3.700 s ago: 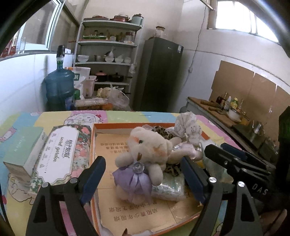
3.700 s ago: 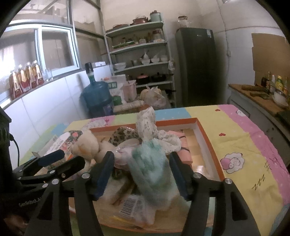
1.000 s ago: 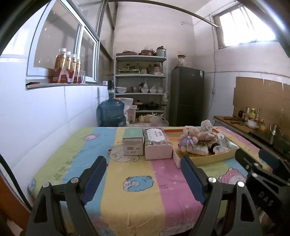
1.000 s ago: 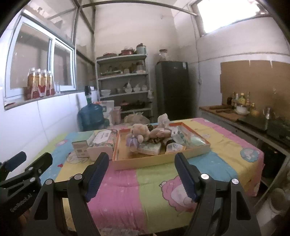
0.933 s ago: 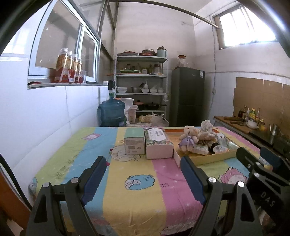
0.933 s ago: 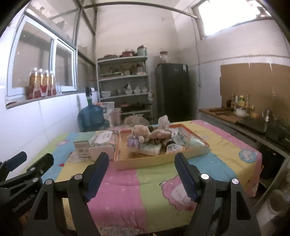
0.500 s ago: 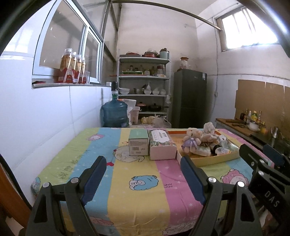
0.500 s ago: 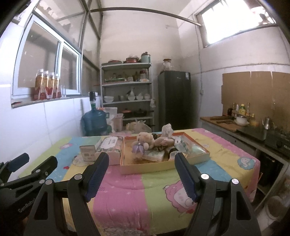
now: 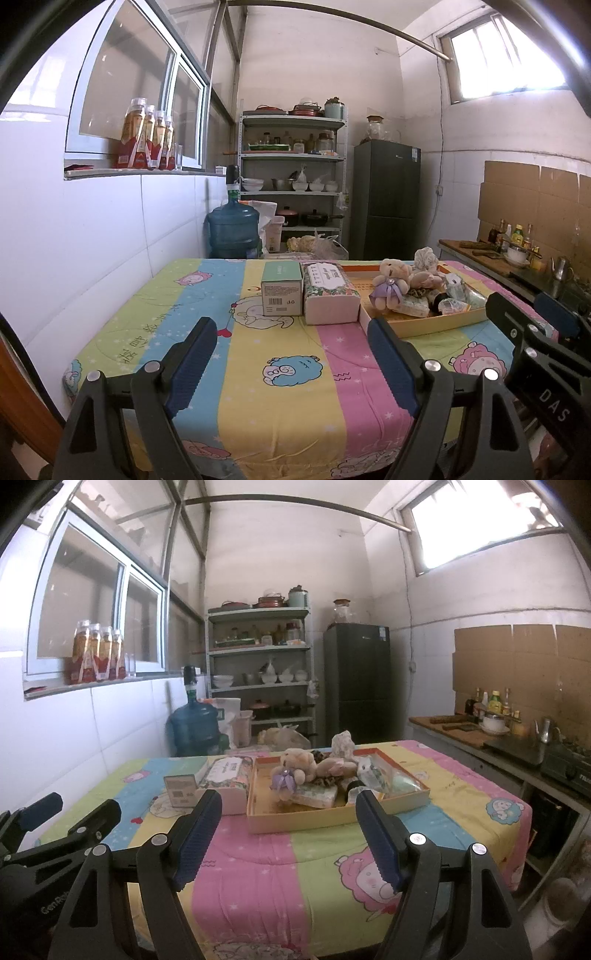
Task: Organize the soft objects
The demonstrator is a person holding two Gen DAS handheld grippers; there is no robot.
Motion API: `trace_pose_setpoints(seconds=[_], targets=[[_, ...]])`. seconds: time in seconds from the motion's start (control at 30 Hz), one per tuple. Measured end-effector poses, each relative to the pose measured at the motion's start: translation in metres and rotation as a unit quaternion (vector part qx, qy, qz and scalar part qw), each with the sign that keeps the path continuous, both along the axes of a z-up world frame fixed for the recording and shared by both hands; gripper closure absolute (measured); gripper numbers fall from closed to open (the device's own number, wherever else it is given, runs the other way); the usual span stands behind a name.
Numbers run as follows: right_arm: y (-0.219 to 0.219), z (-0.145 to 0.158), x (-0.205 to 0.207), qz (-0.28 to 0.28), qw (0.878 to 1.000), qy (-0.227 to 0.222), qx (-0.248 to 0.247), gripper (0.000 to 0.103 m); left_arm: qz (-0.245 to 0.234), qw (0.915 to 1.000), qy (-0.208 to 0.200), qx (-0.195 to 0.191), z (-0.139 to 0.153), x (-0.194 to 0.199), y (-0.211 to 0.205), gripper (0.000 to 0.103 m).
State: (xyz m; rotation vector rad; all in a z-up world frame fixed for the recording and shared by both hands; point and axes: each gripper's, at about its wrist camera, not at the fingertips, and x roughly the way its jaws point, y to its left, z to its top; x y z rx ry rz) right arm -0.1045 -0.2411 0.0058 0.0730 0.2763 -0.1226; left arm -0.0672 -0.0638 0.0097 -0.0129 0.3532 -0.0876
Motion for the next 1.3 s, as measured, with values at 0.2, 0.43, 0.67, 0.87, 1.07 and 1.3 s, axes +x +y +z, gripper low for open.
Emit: trace_pose_setpoints(seconds=[0.2,0.43,0.67,0.87,1.07,1.3], targets=[[0.0011,-0.0001,0.0000,0.001,1.000,-0.001,-0.001,0.027,0.000,1.0000,-0.001,0.000,0.0001,0.0003,0.0006,0.019],[0.0031,-0.0008,0.0002,0.004,1.000,-0.001,-0.001,0.027,0.001,1.0000,0.000,0.000,-0.0001,-0.0003,0.0002,0.019],[0.0027,-0.0009,0.0011,0.007,1.000,0.000,-0.001,0.027,0.000,1.0000,-0.001,0.001,0.0000,-0.0002,0.0005,0.019],[0.0023,-0.0008,0.0021,0.010,1.000,-0.001,-0.001,0.027,0.000,1.0000,-0.001,0.001,-0.0001,-0.0004,0.0003,0.019],[0.0029,-0.0013,0.0026,0.011,1.000,-0.001,-0.001,0.027,0.000,1.0000,0.000,0.001,-0.0003,-0.0005,-0.0001,0.019],[0.0020,-0.0008,0.0026,0.011,1.000,-0.001,-0.001,0.027,0.000,1.0000,0.000,0.001,-0.0003,-0.0007,-0.0003,0.019]])
